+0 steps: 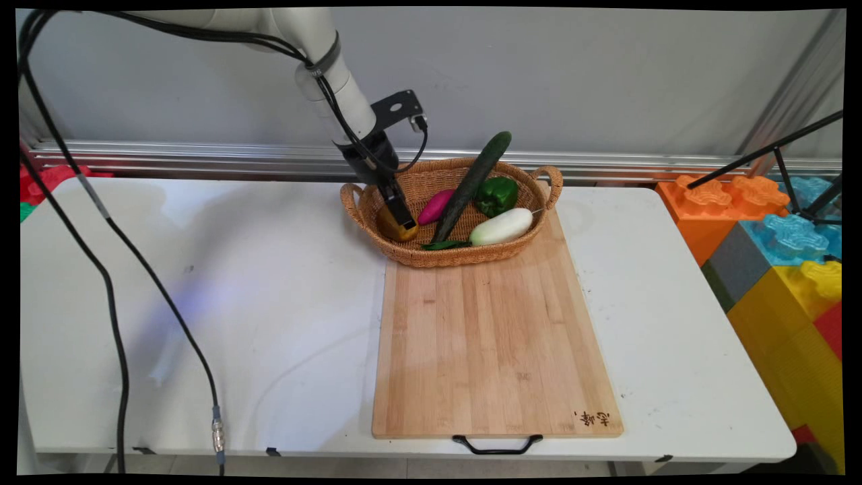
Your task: Pick up the potato from the vegetable basket, then place the picked object on the cutting board
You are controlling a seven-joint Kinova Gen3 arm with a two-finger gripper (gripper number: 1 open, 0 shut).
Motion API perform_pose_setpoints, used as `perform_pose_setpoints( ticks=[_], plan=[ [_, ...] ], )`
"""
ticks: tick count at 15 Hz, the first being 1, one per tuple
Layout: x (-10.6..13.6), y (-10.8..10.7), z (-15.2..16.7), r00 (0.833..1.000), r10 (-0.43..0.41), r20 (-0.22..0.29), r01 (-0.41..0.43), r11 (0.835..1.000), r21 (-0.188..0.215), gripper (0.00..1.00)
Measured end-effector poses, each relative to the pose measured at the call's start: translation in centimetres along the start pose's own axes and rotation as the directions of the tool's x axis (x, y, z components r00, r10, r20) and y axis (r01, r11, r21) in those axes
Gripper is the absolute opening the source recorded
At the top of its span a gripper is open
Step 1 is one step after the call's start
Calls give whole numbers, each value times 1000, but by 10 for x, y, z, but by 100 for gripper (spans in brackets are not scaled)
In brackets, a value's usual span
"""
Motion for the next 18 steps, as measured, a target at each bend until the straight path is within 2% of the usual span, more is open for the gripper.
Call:
perform_pose_setpoints(
  ticks=[5,11,15,16,18],
  plan=[
    [4,-3,13,991,124,48,-122,992,-33,100],
    [14,-9,27,952,294,83,-292,956,-43,100],
    [17,-12,34,930,356,94,-354,934,-39,100],
    [18,-12,35,927,364,93,-362,931,-39,0],
    [18,-12,37,928,362,89,-360,932,-36,0]
  ],
)
